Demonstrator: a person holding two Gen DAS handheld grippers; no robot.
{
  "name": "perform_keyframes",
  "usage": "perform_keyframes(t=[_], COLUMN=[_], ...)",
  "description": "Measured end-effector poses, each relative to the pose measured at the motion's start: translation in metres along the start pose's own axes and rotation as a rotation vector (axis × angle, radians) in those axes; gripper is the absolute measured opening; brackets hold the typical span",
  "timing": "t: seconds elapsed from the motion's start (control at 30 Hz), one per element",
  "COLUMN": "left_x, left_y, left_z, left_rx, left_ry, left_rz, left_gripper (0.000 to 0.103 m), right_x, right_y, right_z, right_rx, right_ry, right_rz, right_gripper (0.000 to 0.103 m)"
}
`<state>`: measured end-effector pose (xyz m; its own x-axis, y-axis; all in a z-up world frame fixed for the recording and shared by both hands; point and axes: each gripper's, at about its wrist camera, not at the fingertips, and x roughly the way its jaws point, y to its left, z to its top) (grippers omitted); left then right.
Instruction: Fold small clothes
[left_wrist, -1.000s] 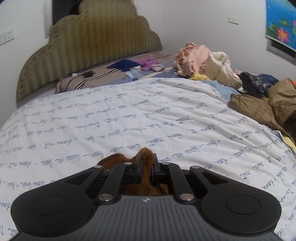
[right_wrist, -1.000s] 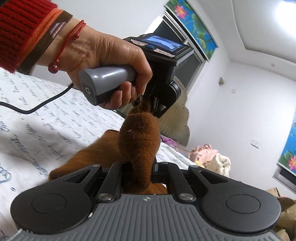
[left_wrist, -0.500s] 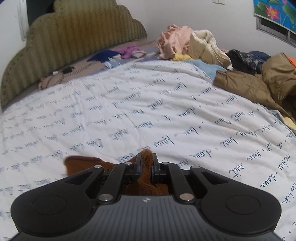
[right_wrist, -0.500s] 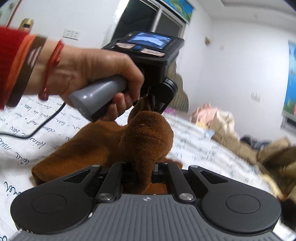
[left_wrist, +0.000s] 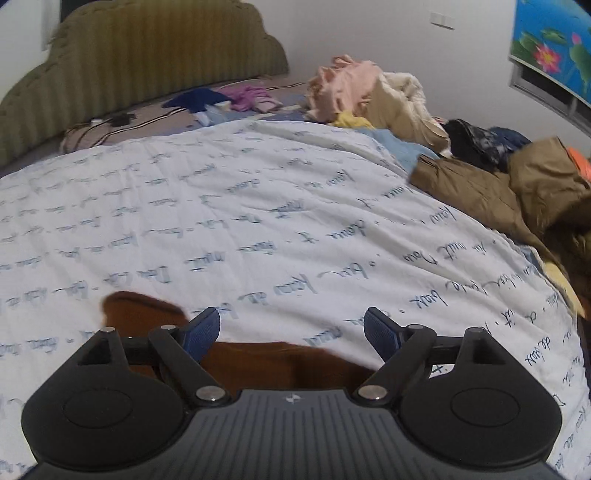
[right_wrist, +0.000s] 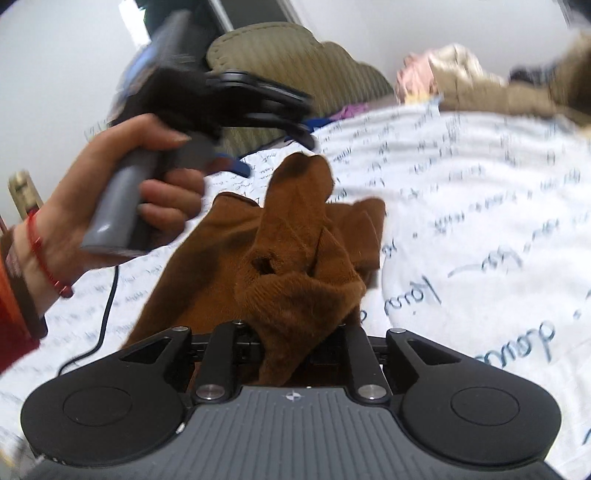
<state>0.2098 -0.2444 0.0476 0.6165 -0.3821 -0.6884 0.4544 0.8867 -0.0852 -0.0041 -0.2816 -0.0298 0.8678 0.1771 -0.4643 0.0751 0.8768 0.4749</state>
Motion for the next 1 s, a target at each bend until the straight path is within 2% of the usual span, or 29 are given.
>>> perform_keyframes(t=[0.13, 0.27, 0.4, 0.43, 0.5, 0.63, 0.7, 0.77, 0.8, 0.87, 0.9, 1.0], left_x=[-0.028, -0.056, -0.078, -0.082, -0.092, -0.103, -0.105, -0.104, -0.102, -0.099, -0.098, -0.096], left_y=[0.022, 0.045, 0.060, 0.060, 0.062, 0.058, 0.053, 0.048, 0.046, 0.043, 0.043, 0.043], left_z=[-0.012, -0.048, -0.088, -0.096, -0.112, -0.128, -0.133, -0.135, -0.137, -0.139, -0.139, -0.139], left_rx=[0.004, 0.023, 0.052, 0.059, 0.071, 0.093, 0.121, 0.156, 0.172, 0.183, 0.180, 0.154], left_ry=[-0.021, -0.063, -0.084, -0.087, -0.105, -0.138, -0.146, -0.153, -0.153, -0.158, -0.159, -0.155], left_rz=[0.060, 0.139, 0.202, 0.208, 0.221, 0.248, 0.256, 0.274, 0.286, 0.296, 0.295, 0.278], left_gripper=[0.086, 0.086, 0.086, 0.086, 0.086, 0.086, 0.086, 0.086, 0.086, 0.086, 0.086, 0.086], right_x=[0.002, 0.009, 0.020, 0.026, 0.042, 0.081, 0.098, 0.110, 0.116, 0.128, 0.127, 0.135], right_y=[-0.019, -0.035, -0.042, -0.046, -0.060, -0.082, -0.088, -0.088, -0.087, -0.080, -0.073, -0.058], right_z=[0.003, 0.013, 0.027, 0.034, 0.050, 0.076, 0.086, 0.093, 0.098, 0.103, 0.104, 0.119], right_rx=[0.108, 0.184, 0.221, 0.236, 0.279, 0.355, 0.377, 0.369, 0.358, 0.319, 0.276, 0.143], right_ry=[0.024, 0.067, 0.140, 0.161, 0.213, 0.315, 0.347, 0.375, 0.378, 0.386, 0.390, 0.376], right_rz=[0.078, 0.159, 0.271, 0.309, 0.414, 0.544, 0.550, 0.541, 0.522, 0.462, 0.422, 0.321], right_gripper=[0.024, 0.032, 0.055, 0.063, 0.070, 0.070, 0.070, 0.068, 0.062, 0.040, 0.016, 0.015])
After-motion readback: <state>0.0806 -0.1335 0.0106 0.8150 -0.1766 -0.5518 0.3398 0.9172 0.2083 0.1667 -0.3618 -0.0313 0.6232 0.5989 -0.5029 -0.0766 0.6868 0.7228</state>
